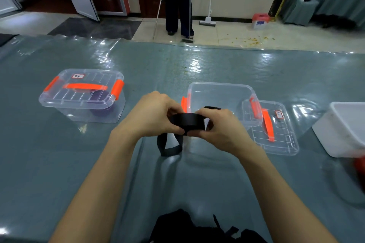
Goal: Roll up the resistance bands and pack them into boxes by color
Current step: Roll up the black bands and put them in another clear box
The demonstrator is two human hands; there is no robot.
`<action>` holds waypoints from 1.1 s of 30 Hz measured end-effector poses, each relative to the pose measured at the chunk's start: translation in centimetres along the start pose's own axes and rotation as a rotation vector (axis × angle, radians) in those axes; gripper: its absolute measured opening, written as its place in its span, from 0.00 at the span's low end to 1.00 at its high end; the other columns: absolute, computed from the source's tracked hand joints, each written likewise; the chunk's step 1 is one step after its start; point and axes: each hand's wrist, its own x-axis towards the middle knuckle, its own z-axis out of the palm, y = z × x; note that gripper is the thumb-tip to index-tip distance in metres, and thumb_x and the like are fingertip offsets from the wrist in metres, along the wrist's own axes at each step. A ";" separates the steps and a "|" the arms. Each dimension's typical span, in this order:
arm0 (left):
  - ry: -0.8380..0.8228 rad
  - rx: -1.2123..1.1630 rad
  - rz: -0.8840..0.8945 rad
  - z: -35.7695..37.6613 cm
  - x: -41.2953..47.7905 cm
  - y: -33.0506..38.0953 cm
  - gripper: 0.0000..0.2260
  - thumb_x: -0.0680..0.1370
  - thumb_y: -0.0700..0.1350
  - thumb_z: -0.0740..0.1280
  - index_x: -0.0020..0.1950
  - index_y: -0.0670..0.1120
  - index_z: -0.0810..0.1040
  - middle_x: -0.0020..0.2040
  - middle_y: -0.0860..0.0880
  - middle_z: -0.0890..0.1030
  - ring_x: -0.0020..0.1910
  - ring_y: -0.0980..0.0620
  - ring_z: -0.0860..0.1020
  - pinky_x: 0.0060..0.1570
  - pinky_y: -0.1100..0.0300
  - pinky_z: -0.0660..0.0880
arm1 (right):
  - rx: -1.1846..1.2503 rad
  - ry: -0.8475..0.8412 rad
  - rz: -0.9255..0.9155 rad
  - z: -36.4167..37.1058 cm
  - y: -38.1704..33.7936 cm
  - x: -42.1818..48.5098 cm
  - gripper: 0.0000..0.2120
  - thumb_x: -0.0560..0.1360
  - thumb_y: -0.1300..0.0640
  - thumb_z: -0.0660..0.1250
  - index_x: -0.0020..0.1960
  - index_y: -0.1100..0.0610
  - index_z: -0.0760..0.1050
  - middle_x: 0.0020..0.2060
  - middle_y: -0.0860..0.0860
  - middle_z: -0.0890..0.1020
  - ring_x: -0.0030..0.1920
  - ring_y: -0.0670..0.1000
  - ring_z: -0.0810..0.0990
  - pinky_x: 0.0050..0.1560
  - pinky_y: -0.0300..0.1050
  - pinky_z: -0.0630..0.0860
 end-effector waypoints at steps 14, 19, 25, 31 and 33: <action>0.254 -0.883 -0.014 3.1 -0.3 -1.8 0.19 0.58 0.47 0.88 0.47 0.55 0.91 0.45 0.48 0.91 0.44 0.54 0.90 0.48 0.65 0.83 | 0.923 0.128 0.244 -0.6 -0.1 -0.4 0.26 0.62 0.45 0.89 0.55 0.54 0.88 0.48 0.58 0.90 0.38 0.67 0.89 0.42 0.57 0.88; 0.205 -0.787 -0.078 2.3 -0.1 -2.3 0.20 0.59 0.52 0.89 0.48 0.53 0.91 0.44 0.47 0.91 0.44 0.49 0.90 0.47 0.61 0.84 | 0.730 0.037 0.190 0.8 0.0 -0.7 0.38 0.63 0.53 0.89 0.69 0.45 0.78 0.60 0.45 0.86 0.46 0.54 0.90 0.47 0.47 0.86; 0.030 -0.492 -0.135 0.5 0.7 -2.7 0.18 0.60 0.58 0.87 0.45 0.54 0.90 0.38 0.51 0.89 0.40 0.53 0.89 0.48 0.53 0.86 | -0.238 0.212 -0.285 2.7 -0.6 -0.8 0.50 0.67 0.51 0.86 0.83 0.52 0.66 0.81 0.52 0.70 0.70 0.57 0.78 0.64 0.55 0.80; -0.026 -0.659 -0.059 1.2 0.6 -3.9 0.25 0.65 0.55 0.88 0.60 0.57 0.88 0.53 0.52 0.90 0.54 0.52 0.89 0.56 0.60 0.83 | -0.218 0.418 -0.347 3.2 0.2 -0.5 0.38 0.68 0.58 0.80 0.77 0.60 0.75 0.71 0.56 0.79 0.65 0.58 0.81 0.65 0.50 0.79; -0.111 -0.707 -0.043 3.0 -0.4 -5.6 0.31 0.68 0.51 0.87 0.69 0.57 0.82 0.63 0.52 0.88 0.65 0.53 0.85 0.66 0.61 0.79 | -0.195 0.477 -0.307 3.2 0.7 -0.6 0.36 0.68 0.56 0.81 0.74 0.60 0.77 0.68 0.55 0.80 0.64 0.56 0.82 0.62 0.48 0.80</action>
